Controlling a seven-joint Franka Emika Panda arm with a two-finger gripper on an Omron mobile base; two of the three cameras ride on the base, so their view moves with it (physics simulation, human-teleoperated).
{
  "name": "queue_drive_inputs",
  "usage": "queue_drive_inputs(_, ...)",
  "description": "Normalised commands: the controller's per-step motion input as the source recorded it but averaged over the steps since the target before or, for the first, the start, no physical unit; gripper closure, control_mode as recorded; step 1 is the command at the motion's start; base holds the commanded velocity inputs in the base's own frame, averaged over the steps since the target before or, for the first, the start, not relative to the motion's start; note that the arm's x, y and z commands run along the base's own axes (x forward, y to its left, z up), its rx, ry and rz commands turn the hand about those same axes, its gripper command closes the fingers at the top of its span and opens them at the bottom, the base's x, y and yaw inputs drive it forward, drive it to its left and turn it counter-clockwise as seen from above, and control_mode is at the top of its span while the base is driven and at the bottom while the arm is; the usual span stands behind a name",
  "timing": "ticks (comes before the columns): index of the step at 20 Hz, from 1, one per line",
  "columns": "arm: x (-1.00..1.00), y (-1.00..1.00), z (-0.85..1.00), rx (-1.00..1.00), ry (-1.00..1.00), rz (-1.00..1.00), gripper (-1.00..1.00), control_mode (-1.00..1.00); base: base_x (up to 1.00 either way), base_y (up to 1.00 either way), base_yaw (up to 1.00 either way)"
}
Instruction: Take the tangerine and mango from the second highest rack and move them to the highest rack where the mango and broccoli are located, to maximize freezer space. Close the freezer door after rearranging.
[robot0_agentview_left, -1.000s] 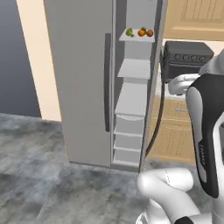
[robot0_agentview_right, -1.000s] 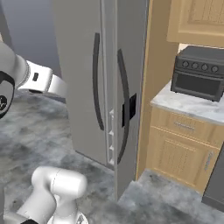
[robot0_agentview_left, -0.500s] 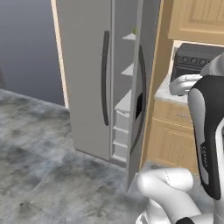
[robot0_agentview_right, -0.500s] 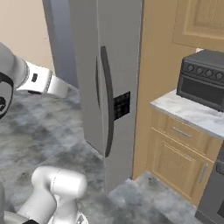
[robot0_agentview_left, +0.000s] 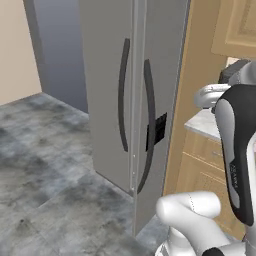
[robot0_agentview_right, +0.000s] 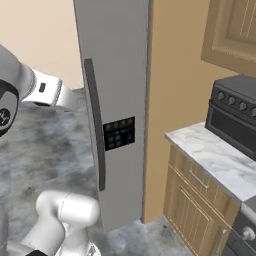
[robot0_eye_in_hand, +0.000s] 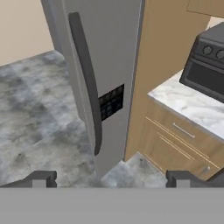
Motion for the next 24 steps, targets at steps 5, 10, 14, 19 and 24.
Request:
queue_drive_inputs(5, 0.0, 0.0, 0.0, 0.0, 0.0, 0.0, -1.0, 1.0, -0.03, -0.49, 0.34)
queue_drive_inputs(10, 0.0, 0.0, 0.0, 0.0, 0.0, 0.0, -1.0, 1.0, 0.05, -0.15, 0.05)
queue_drive_inputs(14, 0.0, 0.0, 0.0, 0.0, 0.0, 0.0, -1.0, 1.0, 0.07, -0.07, 0.0)
queue_drive_inputs(19, 0.07, 0.0, -0.08, 0.0, 0.0, 0.0, -1.0, 1.0, 0.04, -0.01, 0.0)
queue_drive_inputs(24, 0.06, -0.04, 0.0, 0.0, 0.03, 0.0, -1.0, -1.0, 0.08, -0.15, 0.0)
